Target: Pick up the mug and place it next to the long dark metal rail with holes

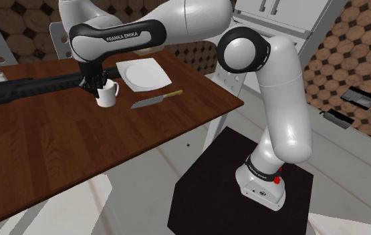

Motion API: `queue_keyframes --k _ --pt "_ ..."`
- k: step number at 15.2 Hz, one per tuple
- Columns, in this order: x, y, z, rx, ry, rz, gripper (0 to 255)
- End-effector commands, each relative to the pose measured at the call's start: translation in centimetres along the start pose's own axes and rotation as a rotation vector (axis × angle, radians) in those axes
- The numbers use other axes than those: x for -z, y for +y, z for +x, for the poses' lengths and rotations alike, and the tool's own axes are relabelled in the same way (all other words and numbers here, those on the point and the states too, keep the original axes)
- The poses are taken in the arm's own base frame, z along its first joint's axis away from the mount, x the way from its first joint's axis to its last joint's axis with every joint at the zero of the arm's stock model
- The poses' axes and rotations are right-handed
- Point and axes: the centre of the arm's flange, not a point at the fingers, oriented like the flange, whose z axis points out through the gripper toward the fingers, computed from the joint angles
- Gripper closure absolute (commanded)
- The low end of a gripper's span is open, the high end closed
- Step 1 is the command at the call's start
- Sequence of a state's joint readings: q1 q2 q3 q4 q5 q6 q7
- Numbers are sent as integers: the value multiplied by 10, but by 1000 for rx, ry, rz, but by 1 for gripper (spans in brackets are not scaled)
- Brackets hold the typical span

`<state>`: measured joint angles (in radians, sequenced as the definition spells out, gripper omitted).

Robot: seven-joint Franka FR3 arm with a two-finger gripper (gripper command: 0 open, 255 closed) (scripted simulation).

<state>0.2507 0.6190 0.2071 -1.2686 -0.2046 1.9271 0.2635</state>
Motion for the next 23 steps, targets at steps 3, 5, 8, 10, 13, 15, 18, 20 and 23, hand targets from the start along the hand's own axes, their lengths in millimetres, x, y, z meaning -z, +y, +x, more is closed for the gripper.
queue_keyframes --k 3,5,8,10,13,15,18,20,23 --pt "-21 -1 -1 0 1 0 255" --pt "-31 -2 -2 0 1 0 255" --pt "-41 -2 -3 0 1 0 255" --pt "-41 -2 -3 0 1 0 255" --pt "-41 -2 -3 0 1 0 255" --pt "-41 -2 -3 0 1 0 255" --pt "-41 -2 -3 0 1 0 0" --pt "-41 -2 -3 0 1 0 0" --pt "-15 -2 -3 0 1 0 0"
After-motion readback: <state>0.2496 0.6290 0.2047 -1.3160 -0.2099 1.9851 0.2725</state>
